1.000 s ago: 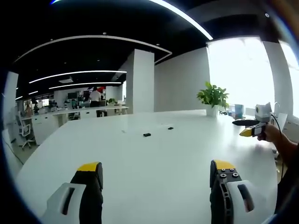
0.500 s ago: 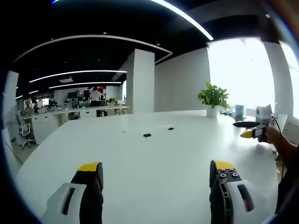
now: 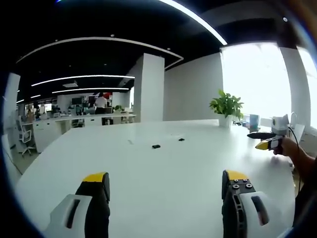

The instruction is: Snap the two parts of the plastic buckle together until the buckle closes and remains connected.

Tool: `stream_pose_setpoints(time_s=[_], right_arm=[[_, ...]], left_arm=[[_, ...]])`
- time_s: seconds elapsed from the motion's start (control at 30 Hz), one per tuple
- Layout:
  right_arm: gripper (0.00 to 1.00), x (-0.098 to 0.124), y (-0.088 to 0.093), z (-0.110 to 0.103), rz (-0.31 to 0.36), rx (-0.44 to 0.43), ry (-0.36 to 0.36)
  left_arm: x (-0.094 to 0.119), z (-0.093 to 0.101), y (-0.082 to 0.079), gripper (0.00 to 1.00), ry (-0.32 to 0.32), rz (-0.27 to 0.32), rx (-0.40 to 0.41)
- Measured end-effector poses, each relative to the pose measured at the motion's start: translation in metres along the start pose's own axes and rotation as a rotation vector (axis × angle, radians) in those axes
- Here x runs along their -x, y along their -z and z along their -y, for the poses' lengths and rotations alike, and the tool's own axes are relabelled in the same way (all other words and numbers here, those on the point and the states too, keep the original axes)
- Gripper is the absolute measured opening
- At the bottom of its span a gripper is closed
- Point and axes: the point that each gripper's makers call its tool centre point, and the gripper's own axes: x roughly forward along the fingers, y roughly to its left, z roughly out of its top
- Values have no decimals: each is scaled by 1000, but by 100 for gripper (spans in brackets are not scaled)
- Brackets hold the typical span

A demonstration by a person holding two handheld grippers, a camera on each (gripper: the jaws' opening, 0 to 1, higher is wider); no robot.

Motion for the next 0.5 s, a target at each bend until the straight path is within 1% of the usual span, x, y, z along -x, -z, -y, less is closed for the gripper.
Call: stream_pose_setpoints(time_s=[0.13,0.27,0.43,0.5], right_arm=[[98,-3,0,1,-5,2,0],[98,-4,-3,3,6,-4,3],[98,-8,-3,3,8,-5,-4],[97,-10,-7,1,39,-28,-16]], left_arm=[[-4,0,2,95,6,-9,5],[-6,0,-1,95,10,-7,3],[-9,-2,-3,95,11,-6,-1],[-10,-2,-2,96,12,-9,0]])
